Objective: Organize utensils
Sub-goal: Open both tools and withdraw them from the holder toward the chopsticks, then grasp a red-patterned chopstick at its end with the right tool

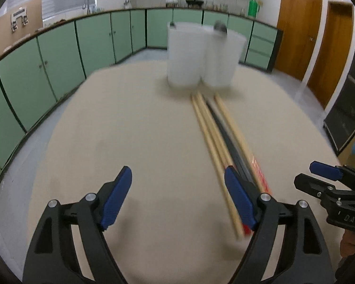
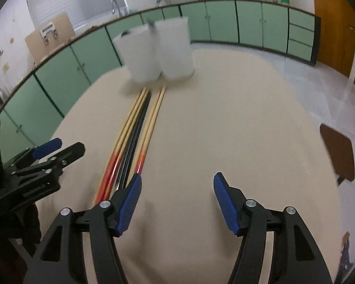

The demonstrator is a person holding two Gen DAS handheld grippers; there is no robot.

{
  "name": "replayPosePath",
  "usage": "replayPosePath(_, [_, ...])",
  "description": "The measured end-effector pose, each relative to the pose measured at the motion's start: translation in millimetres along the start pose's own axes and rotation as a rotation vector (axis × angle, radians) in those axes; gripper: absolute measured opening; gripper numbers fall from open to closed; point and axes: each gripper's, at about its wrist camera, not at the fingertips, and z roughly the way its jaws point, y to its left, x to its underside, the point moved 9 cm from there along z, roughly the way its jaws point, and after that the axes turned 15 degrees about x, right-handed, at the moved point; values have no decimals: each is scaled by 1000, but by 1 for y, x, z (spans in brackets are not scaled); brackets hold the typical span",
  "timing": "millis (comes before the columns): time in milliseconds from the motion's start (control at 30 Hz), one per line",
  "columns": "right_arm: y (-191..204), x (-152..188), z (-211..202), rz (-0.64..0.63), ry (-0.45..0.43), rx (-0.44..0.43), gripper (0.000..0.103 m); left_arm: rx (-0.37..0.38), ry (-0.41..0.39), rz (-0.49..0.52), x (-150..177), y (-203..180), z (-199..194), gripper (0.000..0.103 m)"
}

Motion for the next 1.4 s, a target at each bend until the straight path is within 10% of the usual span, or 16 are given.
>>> replayPosePath(767, [17, 29, -1, -82, -18, 56, 54, -21, 66, -7, 42, -5, -4, 83])
replayPosePath(1067, [35, 29, 4, -140, -51, 66, 6, 5, 65, -5, 44, -11, -9, 83])
replayPosePath(1400, [14, 31, 0, -94, -46, 83, 6, 16, 110, 33, 50, -31, 8, 83])
